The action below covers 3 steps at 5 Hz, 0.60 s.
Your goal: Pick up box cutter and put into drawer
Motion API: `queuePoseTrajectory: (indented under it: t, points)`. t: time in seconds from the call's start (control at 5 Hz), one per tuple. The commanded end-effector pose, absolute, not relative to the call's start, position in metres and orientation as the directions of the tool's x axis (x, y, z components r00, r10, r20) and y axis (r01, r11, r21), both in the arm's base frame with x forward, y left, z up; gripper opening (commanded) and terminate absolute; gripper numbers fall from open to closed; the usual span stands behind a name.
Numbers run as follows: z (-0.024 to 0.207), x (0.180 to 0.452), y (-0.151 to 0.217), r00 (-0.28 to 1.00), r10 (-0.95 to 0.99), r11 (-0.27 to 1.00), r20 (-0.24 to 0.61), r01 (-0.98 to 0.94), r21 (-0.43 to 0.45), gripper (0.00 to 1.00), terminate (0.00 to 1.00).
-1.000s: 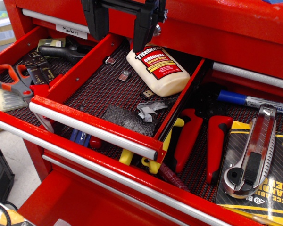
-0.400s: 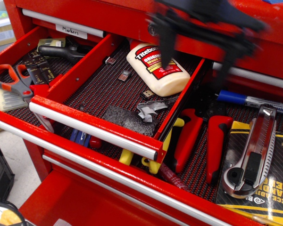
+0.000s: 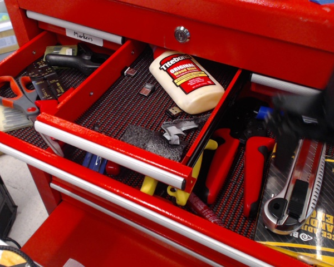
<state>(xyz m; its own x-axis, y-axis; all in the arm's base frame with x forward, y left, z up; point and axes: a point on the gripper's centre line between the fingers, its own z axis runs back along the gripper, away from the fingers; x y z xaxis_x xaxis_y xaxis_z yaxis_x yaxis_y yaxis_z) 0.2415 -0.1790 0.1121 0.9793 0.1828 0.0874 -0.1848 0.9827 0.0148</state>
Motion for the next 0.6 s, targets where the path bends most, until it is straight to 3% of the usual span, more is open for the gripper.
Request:
queuePoseTrajectory:
  t: [0.0,0.4]
  points:
    - [0.099,0.262,-0.178,0.975,0.151,0.988,0.161,-0.152,-0.003,1.0,0.0]
    - [0.08,0.268,-0.169,0.972,0.137,0.99,0.189,-0.13,-0.053,1.0,0.0]
